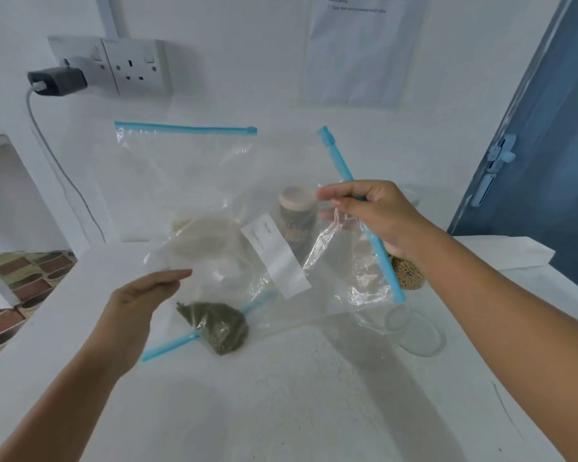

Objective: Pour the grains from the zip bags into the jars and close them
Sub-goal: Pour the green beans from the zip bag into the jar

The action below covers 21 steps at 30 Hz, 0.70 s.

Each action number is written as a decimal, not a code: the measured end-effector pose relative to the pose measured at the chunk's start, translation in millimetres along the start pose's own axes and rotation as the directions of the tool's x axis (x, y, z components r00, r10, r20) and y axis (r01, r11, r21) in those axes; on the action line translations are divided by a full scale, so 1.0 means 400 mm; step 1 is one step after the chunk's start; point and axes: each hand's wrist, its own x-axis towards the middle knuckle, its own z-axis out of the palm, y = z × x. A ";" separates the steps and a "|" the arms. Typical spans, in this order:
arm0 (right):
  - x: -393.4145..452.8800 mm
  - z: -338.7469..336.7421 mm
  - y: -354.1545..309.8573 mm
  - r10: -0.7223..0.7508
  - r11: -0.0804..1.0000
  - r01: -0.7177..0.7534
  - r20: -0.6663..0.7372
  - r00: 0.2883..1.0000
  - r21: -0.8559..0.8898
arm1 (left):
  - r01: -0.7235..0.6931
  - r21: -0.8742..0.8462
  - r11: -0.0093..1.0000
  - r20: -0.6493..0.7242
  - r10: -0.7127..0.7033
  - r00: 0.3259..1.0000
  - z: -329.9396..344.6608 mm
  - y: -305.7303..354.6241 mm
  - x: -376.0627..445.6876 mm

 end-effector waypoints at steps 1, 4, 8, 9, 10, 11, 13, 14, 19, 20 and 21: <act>-0.001 0.002 0.004 0.005 1.000 -0.005 0.002 1.000 0.013 | 0.027 -0.005 1.000 0.009 -0.027 1.000 0.006 -0.016 -0.010; -0.006 0.003 -0.003 0.015 0.997 -0.016 0.016 1.000 0.070 | 0.128 -0.088 0.988 0.063 -0.122 0.990 0.021 -0.061 -0.024; -0.008 0.001 -0.012 0.008 0.998 -0.009 0.013 1.000 0.062 | 0.205 -0.132 0.970 0.074 -0.197 0.978 0.028 -0.076 -0.017; -0.008 0.000 -0.012 0.003 0.999 -0.003 0.010 1.000 0.054 | 0.205 -0.132 0.970 0.066 -0.198 0.978 0.028 -0.076 -0.013; -0.009 -0.001 -0.013 -0.002 0.999 0.002 0.007 1.000 0.050 | 0.194 -0.133 0.972 0.063 -0.187 0.980 0.027 -0.074 -0.012; -0.010 -0.004 -0.012 -0.006 0.999 0.006 0.004 1.000 0.049 | 0.173 -0.136 0.975 0.059 -0.167 0.984 0.027 -0.069 -0.012; -0.013 -0.014 -0.009 -0.010 0.998 0.009 0.006 1.000 0.068 | 0.122 -0.143 0.982 0.031 -0.119 0.992 0.025 -0.053 -0.011; -0.016 -0.020 -0.005 -0.008 0.996 0.007 0.007 1.000 0.086 | 0.091 -0.149 0.985 0.018 -0.090 0.996 0.024 -0.039 -0.010; -0.031 -0.055 0.025 -0.010 0.983 0.009 0.001 1.000 0.186 | -0.048 -0.165 0.985 -0.035 0.043 0.998 0.026 0.052 0.016; -0.033 -0.060 0.030 -0.007 0.976 0.007 -0.002 1.000 0.217 | -0.065 -0.172 0.983 -0.037 0.059 0.998 0.030 0.070 0.023; -0.033 -0.065 0.035 0.005 0.966 -0.003 -0.008 1.000 0.259 | -0.073 -0.184 0.980 -0.033 0.068 0.997 0.033 0.089 0.027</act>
